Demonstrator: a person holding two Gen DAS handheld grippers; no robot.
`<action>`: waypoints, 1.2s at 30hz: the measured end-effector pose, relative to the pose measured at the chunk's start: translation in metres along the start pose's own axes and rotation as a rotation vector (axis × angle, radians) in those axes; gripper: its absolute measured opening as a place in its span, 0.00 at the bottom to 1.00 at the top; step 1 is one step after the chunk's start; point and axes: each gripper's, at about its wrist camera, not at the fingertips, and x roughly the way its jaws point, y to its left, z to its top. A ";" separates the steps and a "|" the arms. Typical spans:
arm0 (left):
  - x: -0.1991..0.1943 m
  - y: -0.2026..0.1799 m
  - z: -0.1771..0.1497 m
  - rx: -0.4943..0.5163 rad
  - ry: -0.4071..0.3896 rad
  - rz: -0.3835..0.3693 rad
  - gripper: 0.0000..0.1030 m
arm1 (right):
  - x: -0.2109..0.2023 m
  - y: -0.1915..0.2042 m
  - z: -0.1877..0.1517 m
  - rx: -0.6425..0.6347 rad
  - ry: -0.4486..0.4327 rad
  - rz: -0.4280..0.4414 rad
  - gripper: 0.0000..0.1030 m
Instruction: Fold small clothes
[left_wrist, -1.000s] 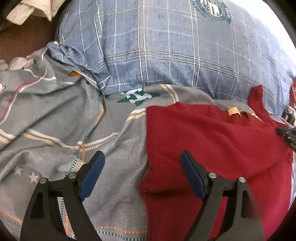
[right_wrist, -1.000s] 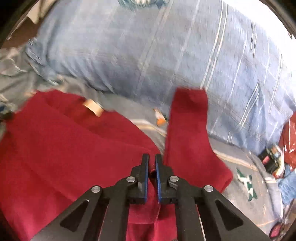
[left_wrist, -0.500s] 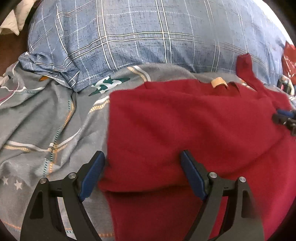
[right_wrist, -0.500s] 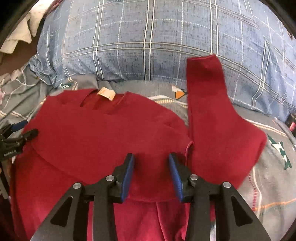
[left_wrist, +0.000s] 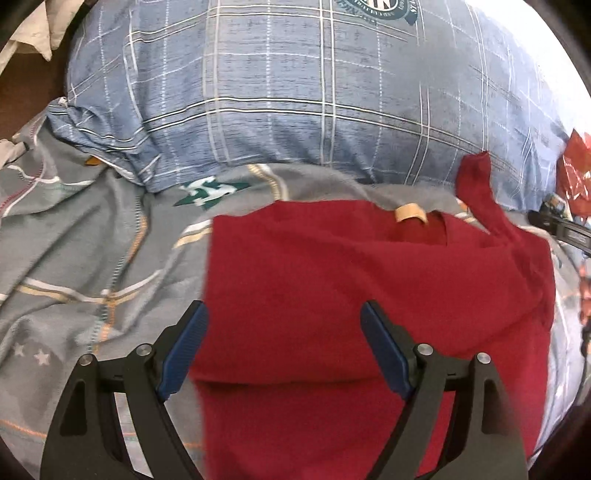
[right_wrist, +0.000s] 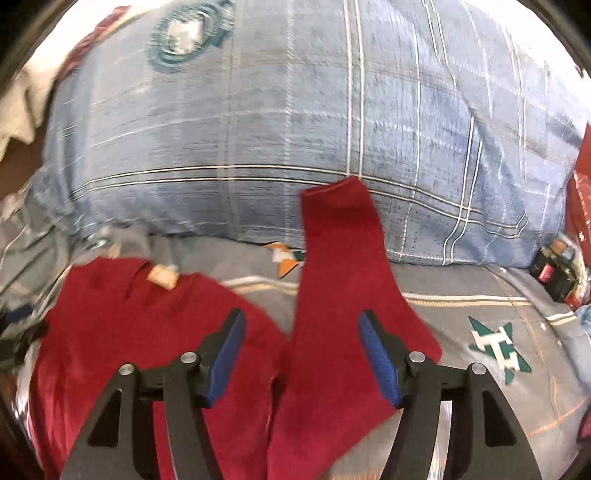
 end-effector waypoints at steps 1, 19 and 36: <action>0.003 -0.004 0.001 -0.003 -0.003 -0.011 0.82 | 0.015 -0.002 0.008 0.012 0.030 0.002 0.62; 0.032 -0.007 -0.015 0.051 0.009 -0.009 0.82 | 0.068 -0.045 0.019 0.132 0.122 0.068 0.08; 0.008 0.027 -0.011 -0.105 -0.045 -0.038 0.82 | -0.076 -0.012 0.010 0.149 -0.067 0.482 0.08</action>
